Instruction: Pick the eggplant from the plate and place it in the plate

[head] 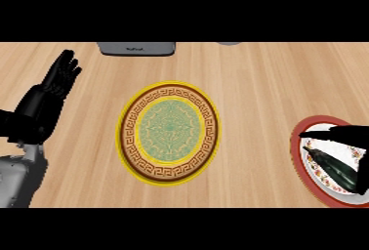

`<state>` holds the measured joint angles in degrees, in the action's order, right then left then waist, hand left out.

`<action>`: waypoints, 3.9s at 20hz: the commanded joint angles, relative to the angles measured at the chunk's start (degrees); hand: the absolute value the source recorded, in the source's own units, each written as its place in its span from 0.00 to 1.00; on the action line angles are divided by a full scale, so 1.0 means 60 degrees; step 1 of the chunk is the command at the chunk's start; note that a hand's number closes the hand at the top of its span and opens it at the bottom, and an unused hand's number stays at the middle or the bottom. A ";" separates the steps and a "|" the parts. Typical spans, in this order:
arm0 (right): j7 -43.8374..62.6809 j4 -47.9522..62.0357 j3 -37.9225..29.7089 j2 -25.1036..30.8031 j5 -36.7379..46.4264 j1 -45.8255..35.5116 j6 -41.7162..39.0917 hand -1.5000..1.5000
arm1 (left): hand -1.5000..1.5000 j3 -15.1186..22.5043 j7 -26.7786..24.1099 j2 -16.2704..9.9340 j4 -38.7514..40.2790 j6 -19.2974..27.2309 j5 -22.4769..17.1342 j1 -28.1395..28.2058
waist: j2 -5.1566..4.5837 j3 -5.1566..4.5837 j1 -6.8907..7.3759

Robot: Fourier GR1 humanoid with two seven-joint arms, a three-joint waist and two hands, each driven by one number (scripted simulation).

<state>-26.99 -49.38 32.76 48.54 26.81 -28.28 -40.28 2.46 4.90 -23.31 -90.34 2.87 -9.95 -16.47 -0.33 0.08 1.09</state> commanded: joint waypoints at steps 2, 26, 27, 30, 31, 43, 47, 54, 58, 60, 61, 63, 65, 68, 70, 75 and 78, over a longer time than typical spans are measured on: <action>-0.1034 0.0248 0.0307 -0.0423 0.0262 0.0127 -0.0605 0.00 | 0.50 -0.0307 -0.0608 -0.0008 0.0404 -0.0346 0.0018 0.0188 | 0.0033 -0.0014 -0.0122; 0.3117 0.2225 -0.2382 -0.0568 -0.0081 0.1384 0.5934 1.00 | 0.50 -0.0886 0.0160 -0.0019 -0.0044 0.0118 0.0337 0.0915 | 0.0611 -0.0146 -0.1737; 0.3462 0.2126 -0.2476 -0.0549 -0.0014 0.1615 0.6515 1.00 | 0.50 -0.0949 0.0133 -0.0063 -0.0063 0.0100 0.0313 0.1027 | 0.0645 -0.0144 -0.1803; 0.4487 0.1355 -0.2798 -0.0774 0.0119 0.1844 0.8198 1.00 | 0.50 -0.1059 0.0193 -0.0135 -0.0127 0.0098 0.0267 0.1069 | 0.0615 -0.0125 -0.1748; 0.4735 0.0949 -0.2723 -0.0811 0.0235 0.1889 0.8417 1.00 | 0.50 -0.1208 0.0122 -0.0193 0.0042 0.0101 0.0239 0.1139 | 0.0612 -0.0162 -0.1779; 0.6513 -0.5155 -0.2005 -0.3062 0.0388 0.2793 1.0652 1.00 | 0.50 -0.0965 -0.0112 -0.0039 -0.0276 -0.0019 0.0327 0.1456 | 0.0559 -0.0131 -0.1426; 0.7786 -0.7437 -0.1288 -0.3652 0.1022 0.3200 1.0979 1.00 | 0.50 -0.0920 0.0013 -0.0034 -0.0494 -0.0062 0.0274 0.1401 | 0.0512 -0.0111 -0.1262; 1.1976 -1.0827 0.0376 -0.4481 0.3686 0.3045 0.9580 1.00 | 0.50 -0.0685 -0.0345 0.0123 -0.0446 -0.0360 0.0266 0.1202 | 0.0270 -0.0082 -0.0631; 1.4414 -1.1337 0.1019 -0.6042 0.5176 0.1639 0.7966 1.00 | 0.50 -0.0533 0.0034 0.0289 -0.0327 -0.0345 0.0274 0.0672 | 0.0133 -0.0046 -0.0294; 1.5028 -1.0504 0.0844 -0.7138 0.5403 0.0654 0.7523 1.00 | 0.50 -0.0442 0.0024 0.0239 -0.0749 -0.0528 0.0290 0.0770 | 0.0096 -0.0032 -0.0120; 1.5191 -0.9936 0.1159 -0.7871 0.5547 0.0297 0.7567 1.00 | 0.50 -0.0356 0.0246 0.0342 -0.0774 -0.0267 0.0475 0.0523 | 0.0084 -0.0029 -0.0090; 1.5469 -0.8571 0.1474 -0.8017 0.5377 -0.0396 0.8349 1.00 | 0.50 -0.0408 0.0302 0.0392 -0.0552 -0.0340 0.0415 0.0217 | 0.0042 -0.0023 -0.0038; 1.5641 -0.7819 0.1185 -0.8044 0.4735 -0.1444 0.8620 1.00 | 0.50 -0.0530 0.0217 0.0360 -0.0235 -0.0516 0.0343 -0.0011 | 0.0022 -0.0023 0.0013; 1.5962 -0.6513 0.1468 -0.8066 0.4513 -0.1849 0.9412 1.00 | 0.50 -0.0285 0.0207 0.0619 -0.0288 -0.0311 0.0667 0.0123 | 0.0019 -0.0021 0.0073; 1.5709 -0.5494 0.1265 -0.8074 0.4316 -0.2301 0.9745 1.00 | 0.50 -0.0227 -0.0033 0.0711 0.0080 -0.0459 0.0692 0.0016 | -0.0008 -0.0022 0.0094; 1.4736 -0.3008 0.1032 -0.8083 0.3507 -0.3119 1.0650 1.00 | 0.50 -0.0331 -0.0043 0.0738 0.0117 -0.0454 0.0785 0.0040 | -0.0021 -0.0018 0.0175; 1.4494 -0.1831 0.1513 -0.8085 0.2603 -0.3556 1.0994 1.00 | 0.50 -0.0756 -0.0168 0.0500 0.0399 -0.0917 0.0331 -0.0105 | -0.0036 -0.0020 0.0252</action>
<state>57.75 -69.33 40.02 0.48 47.29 -46.16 20.35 -0.69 5.71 -19.91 -89.45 -0.92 -6.91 -17.90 -0.46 -0.03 2.16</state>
